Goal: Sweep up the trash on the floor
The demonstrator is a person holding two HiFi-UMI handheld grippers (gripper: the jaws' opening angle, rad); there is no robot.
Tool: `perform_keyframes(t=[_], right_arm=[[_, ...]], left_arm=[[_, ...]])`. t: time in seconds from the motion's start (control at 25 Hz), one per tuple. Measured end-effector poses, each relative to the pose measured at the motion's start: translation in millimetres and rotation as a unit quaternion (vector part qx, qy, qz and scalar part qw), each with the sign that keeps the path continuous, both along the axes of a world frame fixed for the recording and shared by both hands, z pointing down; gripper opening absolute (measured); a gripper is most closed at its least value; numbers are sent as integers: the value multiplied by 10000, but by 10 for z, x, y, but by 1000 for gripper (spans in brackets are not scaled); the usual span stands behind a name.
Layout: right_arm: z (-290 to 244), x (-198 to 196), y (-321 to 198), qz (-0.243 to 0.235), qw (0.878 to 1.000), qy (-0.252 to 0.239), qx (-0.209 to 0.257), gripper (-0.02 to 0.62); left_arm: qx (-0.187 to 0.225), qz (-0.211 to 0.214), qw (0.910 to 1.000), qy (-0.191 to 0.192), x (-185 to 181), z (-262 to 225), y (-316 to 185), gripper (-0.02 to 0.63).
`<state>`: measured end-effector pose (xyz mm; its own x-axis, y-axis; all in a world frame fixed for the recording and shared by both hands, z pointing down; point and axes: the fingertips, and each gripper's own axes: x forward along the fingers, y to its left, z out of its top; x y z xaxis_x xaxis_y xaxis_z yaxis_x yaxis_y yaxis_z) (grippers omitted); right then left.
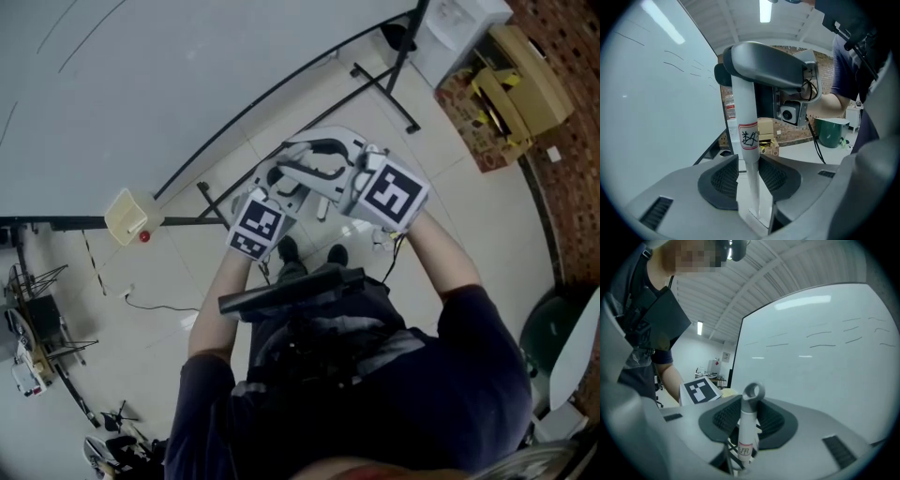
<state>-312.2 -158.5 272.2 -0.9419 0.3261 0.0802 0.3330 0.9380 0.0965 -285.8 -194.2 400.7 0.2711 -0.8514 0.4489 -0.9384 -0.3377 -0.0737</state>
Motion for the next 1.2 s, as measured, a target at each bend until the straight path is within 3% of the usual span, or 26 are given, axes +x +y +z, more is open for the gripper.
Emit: perform_keyframes(t=[0.32, 0.8, 1.0, 1.2], right_arm=[[136, -185, 13, 183, 9988, 391, 227, 117], [625, -918, -27, 865, 9858, 1335, 546, 117], [893, -1205, 57, 832, 9807, 1673, 574, 117], [1116, -1415, -98, 791, 9794, 1821, 354, 117]], left_arm=[[-39, 502, 9986, 132, -63, 255, 23, 124], [-28, 963, 9929, 697, -683, 668, -63, 80], [-464, 733, 9908, 1042, -966, 921, -18, 86], [-735, 483, 9903, 1075, -1180, 1167, -124, 86]])
